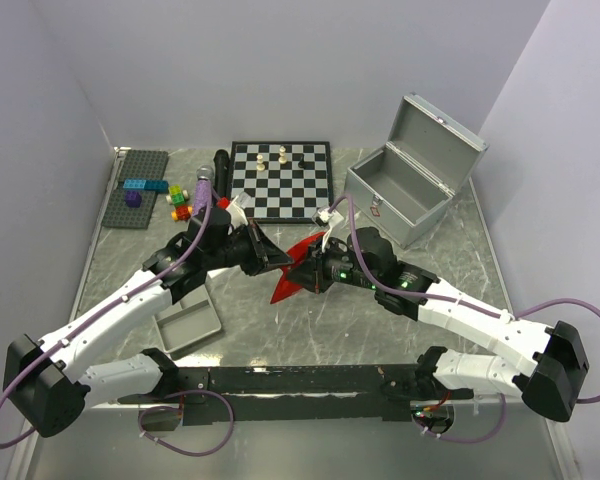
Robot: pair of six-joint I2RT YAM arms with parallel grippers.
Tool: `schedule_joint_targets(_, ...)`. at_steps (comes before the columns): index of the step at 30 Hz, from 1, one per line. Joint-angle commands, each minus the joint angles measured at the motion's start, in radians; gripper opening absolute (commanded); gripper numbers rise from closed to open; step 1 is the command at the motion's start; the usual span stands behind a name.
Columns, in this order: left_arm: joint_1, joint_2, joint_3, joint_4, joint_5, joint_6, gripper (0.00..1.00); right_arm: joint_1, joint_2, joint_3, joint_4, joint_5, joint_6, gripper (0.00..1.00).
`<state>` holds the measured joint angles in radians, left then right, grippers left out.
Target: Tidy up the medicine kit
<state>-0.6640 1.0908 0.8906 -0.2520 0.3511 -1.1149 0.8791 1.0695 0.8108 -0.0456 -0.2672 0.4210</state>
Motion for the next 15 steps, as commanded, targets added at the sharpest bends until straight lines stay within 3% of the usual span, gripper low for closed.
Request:
schedule_joint_targets(1, 0.015, -0.029, 0.038, -0.033, 0.000, 0.029, 0.01, -0.023, -0.031, -0.009, -0.020, 0.042, -0.037, 0.17)
schedule_joint_targets(9, 0.014, -0.028, 0.033, -0.023, 0.008, 0.023, 0.01, -0.025, -0.017, -0.001, -0.008, 0.017, -0.027, 0.35)
schedule_joint_targets(15, 0.014, -0.034, 0.028, -0.018, 0.009, 0.020, 0.01, -0.023, -0.013, -0.002, -0.002, 0.010, -0.022, 0.34)
